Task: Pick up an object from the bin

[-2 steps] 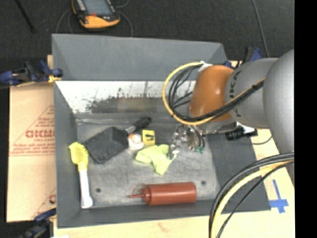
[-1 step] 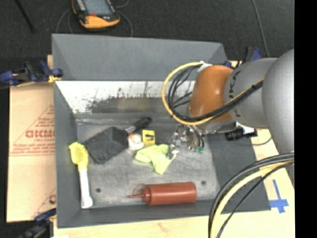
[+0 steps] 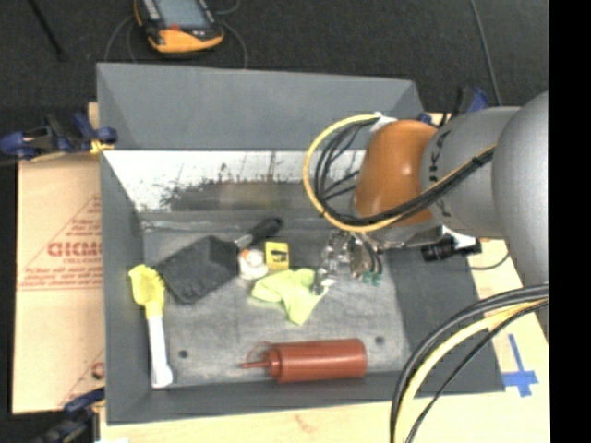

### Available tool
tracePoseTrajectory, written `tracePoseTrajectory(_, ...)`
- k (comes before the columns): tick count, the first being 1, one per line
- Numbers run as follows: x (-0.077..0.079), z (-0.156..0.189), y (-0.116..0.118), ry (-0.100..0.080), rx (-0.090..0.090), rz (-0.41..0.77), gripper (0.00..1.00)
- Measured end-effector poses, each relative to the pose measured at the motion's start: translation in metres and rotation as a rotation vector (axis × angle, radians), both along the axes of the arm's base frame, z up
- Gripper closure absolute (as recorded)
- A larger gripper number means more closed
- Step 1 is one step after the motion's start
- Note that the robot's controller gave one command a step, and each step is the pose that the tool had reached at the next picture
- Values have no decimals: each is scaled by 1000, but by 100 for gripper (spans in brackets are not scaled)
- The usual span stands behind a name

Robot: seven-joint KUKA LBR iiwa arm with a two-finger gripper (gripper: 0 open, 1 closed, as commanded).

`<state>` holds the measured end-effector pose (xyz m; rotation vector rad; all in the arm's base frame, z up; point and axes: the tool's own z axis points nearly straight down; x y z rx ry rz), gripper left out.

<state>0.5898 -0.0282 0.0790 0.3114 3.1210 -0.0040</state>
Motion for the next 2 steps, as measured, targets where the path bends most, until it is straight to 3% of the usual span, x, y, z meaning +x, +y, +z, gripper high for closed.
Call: tracePoseTrajectory(2, 1, 28, 0, 2, 2, 1, 100)
